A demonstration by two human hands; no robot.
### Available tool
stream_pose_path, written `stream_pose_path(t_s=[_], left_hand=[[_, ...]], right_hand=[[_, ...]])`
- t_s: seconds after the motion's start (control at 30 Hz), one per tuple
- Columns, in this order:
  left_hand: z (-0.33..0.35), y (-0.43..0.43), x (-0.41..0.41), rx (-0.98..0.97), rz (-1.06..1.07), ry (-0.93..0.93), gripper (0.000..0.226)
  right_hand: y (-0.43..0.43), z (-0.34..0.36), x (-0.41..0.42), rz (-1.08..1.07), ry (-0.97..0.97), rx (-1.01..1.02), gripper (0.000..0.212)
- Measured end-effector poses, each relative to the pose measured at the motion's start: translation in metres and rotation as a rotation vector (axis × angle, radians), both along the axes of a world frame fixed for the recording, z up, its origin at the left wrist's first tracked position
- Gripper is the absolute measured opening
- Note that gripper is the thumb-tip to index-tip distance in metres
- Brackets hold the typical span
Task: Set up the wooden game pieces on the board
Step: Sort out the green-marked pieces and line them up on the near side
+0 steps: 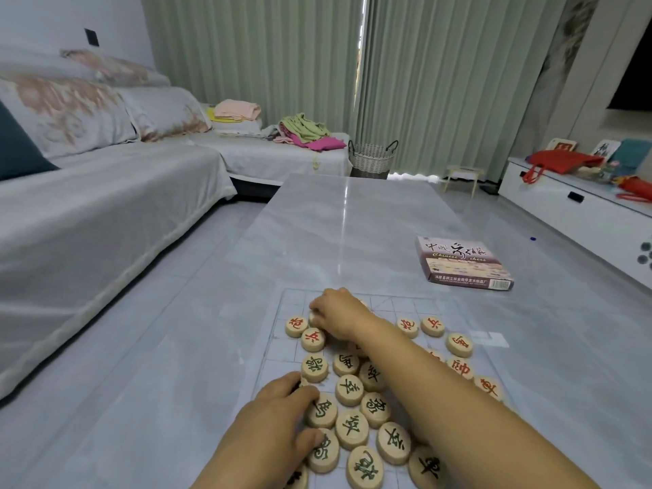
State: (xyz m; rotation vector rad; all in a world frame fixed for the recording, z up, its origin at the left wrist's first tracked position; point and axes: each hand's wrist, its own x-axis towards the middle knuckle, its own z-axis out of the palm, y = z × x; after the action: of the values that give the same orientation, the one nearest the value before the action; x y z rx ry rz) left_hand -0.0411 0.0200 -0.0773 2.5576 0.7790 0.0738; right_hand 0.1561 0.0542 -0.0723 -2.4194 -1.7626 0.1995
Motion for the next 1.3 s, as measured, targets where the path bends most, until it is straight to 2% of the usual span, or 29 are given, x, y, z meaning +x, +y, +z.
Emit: stream_pose_path(t_s=[0.07, 0.17, 0.27, 0.33, 0.43, 0.53, 0.57, 0.63, 0.73, 0.8, 0.87, 0.93, 1.0, 1.07, 1.2, 1.3], left_hand=[[0.001, 0.000, -0.001, -0.009, -0.004, 0.011, 0.054], [0.003, -0.002, -0.002, -0.014, -0.011, 0.027, 0.053], [0.003, -0.003, -0.004, -0.018, -0.004, 0.045, 0.054], [0.002, -0.003, -0.003, -0.020, 0.007, 0.062, 0.057], [0.001, -0.005, 0.000, 0.021, 0.018, 0.085, 0.061], [0.001, -0.007, 0.001, 0.042, 0.023, 0.102, 0.061], [0.001, -0.008, 0.002, 0.042, 0.025, 0.110, 0.061], [0.001, -0.007, 0.002, 0.049, 0.028, 0.125, 0.061], [0.004, -0.008, 0.001, 0.033, 0.029, 0.141, 0.070], [0.007, -0.010, 0.001, -0.034, 0.031, 0.138, 0.102], [0.008, -0.015, 0.002, -0.059, 0.023, 0.151, 0.141], [0.005, -0.019, 0.003, -0.045, 0.016, 0.193, 0.153], [0.003, -0.021, 0.004, -0.040, 0.008, 0.241, 0.157], [0.000, -0.022, 0.006, -0.031, 0.014, 0.255, 0.158], [-0.008, -0.032, 0.013, 0.022, 0.043, 0.278, 0.156], [-0.013, -0.038, 0.018, 0.064, 0.063, 0.261, 0.152]], right_hand=[[0.000, 0.006, 0.003, -0.058, 0.068, 0.000, 0.029], [-0.029, 0.011, 0.016, -0.103, 0.281, 0.126, 0.017], [-0.083, 0.022, 0.042, -0.308, 0.628, 0.400, 0.006], [-0.126, 0.029, 0.066, -0.428, 0.752, 0.567, 0.006], [-0.181, 0.019, 0.092, -0.510, 0.534, 0.646, 0.017], [-0.218, -0.007, 0.105, -0.429, 0.101, 0.419, 0.006], [-0.227, -0.014, 0.108, -0.364, 0.036, 0.321, 0.012], [-0.239, -0.015, 0.111, -0.301, 0.079, 0.208, 0.022], [-0.244, -0.015, 0.106, -0.281, 0.088, 0.153, 0.030], [-0.241, -0.020, 0.101, -0.306, 0.080, 0.181, 0.034], [-0.237, -0.021, 0.092, -0.391, 0.260, 0.246, 0.036], [-0.239, -0.018, 0.085, -0.466, 0.498, 0.297, 0.038], [-0.248, -0.018, 0.080, -0.500, 0.547, 0.299, 0.044], [-0.260, -0.018, 0.070, -0.470, 0.462, 0.227, 0.059], [-0.266, -0.026, 0.044, -0.346, 0.237, 0.018, 0.116], [-0.253, -0.038, 0.040, -0.341, 0.113, -0.001, 0.122]])
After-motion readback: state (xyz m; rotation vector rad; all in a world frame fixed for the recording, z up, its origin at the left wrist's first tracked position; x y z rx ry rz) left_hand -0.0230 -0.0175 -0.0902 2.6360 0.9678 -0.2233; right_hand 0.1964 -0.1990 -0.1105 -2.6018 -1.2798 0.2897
